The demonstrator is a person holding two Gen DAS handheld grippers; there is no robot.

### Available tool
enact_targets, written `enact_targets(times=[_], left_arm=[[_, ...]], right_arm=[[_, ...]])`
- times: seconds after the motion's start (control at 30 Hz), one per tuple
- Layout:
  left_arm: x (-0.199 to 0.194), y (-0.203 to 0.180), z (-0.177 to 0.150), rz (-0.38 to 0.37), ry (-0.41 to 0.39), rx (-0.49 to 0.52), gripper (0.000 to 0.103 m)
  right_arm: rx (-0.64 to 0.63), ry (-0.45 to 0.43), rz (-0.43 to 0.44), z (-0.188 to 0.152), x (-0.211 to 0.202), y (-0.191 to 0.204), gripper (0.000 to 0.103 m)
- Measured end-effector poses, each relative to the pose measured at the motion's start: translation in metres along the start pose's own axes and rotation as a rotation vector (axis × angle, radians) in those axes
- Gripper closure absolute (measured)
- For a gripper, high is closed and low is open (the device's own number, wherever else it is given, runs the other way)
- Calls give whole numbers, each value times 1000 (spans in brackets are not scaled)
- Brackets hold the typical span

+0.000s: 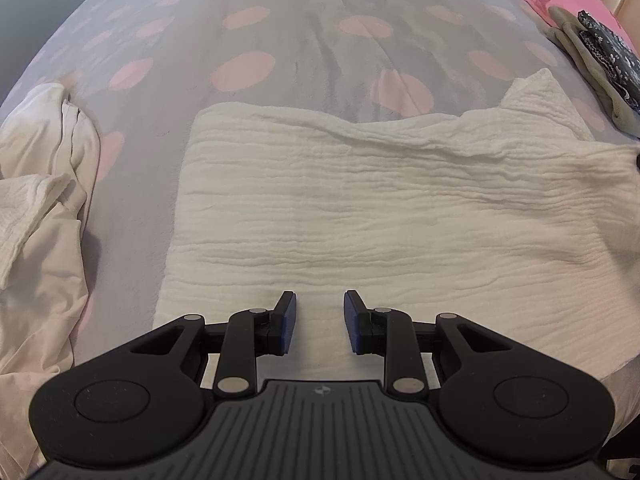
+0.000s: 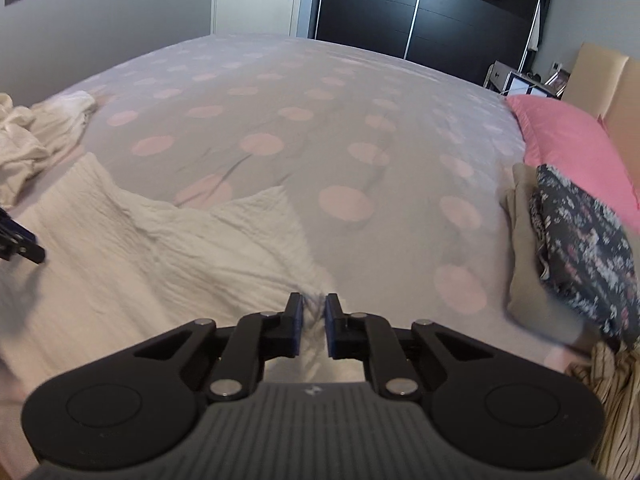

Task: Fold clothes

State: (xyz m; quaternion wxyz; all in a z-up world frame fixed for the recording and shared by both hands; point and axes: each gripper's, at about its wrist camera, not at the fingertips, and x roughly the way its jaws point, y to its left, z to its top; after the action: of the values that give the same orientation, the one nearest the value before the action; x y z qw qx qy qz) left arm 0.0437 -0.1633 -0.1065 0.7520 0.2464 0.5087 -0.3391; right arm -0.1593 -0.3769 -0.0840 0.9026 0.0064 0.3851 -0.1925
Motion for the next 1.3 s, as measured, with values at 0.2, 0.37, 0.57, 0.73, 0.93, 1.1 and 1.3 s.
enact_targets(times=[0.2,0.37,0.57,0.73,0.93,1.1,1.3], left_arm=[[3,1,-1,3,8,-3,79],[5,1,-2,6,14,-2,79],[1,4,0,-15,-17,-19,79],[0,2,1,-14,-22,-9,79],[-2,-2,0,-15,-34,19,79],[-4,-4,-1,-18,-42,22,78],[4,-5,2,10,-16,4,78]], right_arm=[[-61,21,-76,1,27,3,90],[-68,47,-168,-4,40,4,82],[233,95,-165,-11,25,-34,43],[380,154,-72,-27,13,-32,24],[366,222,-130,-43,16,-3,24],[376,290,-172,-64,24,10,19],[517,352,-134,-80,34,-4,12]])
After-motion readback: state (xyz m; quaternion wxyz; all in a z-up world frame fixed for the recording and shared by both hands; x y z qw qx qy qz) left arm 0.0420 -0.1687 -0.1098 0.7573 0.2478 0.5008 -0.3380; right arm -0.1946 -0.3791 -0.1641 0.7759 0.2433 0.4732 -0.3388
